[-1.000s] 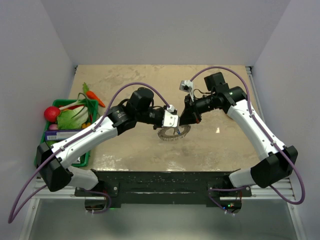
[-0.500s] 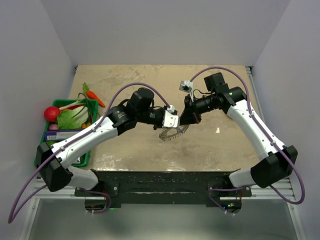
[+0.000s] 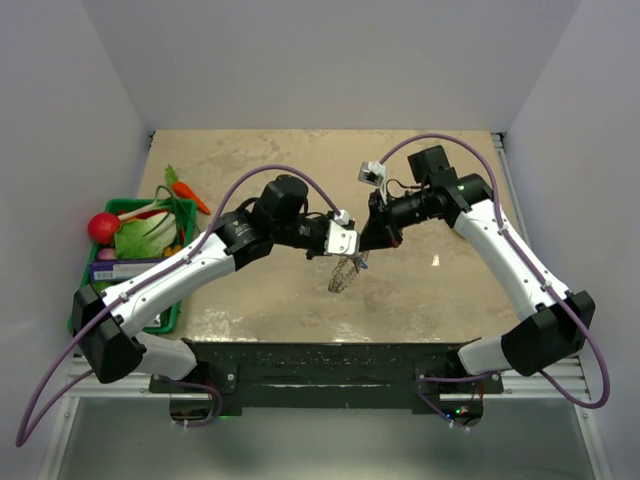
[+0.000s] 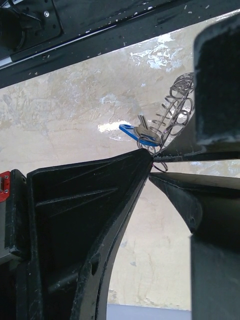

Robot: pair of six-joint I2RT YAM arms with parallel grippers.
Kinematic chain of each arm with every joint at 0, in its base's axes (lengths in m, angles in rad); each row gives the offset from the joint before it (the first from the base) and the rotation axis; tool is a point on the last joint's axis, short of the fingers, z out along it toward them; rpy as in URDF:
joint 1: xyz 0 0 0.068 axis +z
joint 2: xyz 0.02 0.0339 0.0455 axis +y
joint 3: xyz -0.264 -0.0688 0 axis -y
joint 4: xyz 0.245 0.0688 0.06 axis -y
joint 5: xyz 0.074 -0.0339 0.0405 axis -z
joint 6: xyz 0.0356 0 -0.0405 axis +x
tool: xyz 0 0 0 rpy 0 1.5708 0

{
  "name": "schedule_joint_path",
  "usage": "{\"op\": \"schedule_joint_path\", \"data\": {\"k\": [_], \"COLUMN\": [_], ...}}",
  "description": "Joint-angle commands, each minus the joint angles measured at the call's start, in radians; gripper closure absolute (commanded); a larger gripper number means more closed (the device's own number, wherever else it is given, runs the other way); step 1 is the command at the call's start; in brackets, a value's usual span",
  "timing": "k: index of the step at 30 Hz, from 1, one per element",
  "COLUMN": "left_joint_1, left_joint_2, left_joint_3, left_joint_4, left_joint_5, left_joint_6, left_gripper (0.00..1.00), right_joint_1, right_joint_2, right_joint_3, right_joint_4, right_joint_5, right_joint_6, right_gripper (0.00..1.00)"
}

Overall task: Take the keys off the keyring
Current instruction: Remove the key from the keyring.

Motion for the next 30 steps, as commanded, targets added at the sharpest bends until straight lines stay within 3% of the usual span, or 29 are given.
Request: {"op": "schedule_joint_path", "data": {"k": [1, 6, 11, 15, 19, 22, 30], "left_joint_1": [-0.007, -0.013, -0.021, -0.016, 0.068, 0.126, 0.145], "left_joint_2": [-0.012, 0.000, 0.014, 0.004, -0.009, -0.013, 0.013], "left_joint_3": [0.040, 0.040, 0.039, 0.029, 0.005, -0.029, -0.078], "left_joint_4": [0.009, 0.009, 0.031, 0.069, 0.191, 0.306, 0.518], "left_joint_5": [0.014, 0.017, 0.023, 0.037, 0.188, 0.284, 0.384], "left_joint_6": [0.016, 0.013, -0.021, -0.073, -0.253, -0.400, -0.642], "left_gripper": [0.83, 1.00, 1.00, 1.00, 1.00, 1.00, 1.00], "right_joint_1": [0.000, -0.002, -0.002, 0.000, -0.012, -0.020, -0.017], "right_joint_2": [-0.044, -0.042, -0.048, -0.065, -0.091, -0.163, -0.335], "right_joint_3": [0.014, 0.023, 0.059, 0.082, 0.125, 0.097, -0.044], "right_joint_4": [0.019, 0.012, -0.034, -0.087, -0.176, -0.096, 0.154], "right_joint_5": [-0.023, -0.035, -0.058, -0.049, 0.001, 0.067, 0.215], "right_joint_6": [0.003, -0.003, -0.052, -0.121, -0.249, -0.235, -0.150], "right_gripper": [1.00, 1.00, 1.00, 0.84, 0.64, 0.60, 0.55]}}
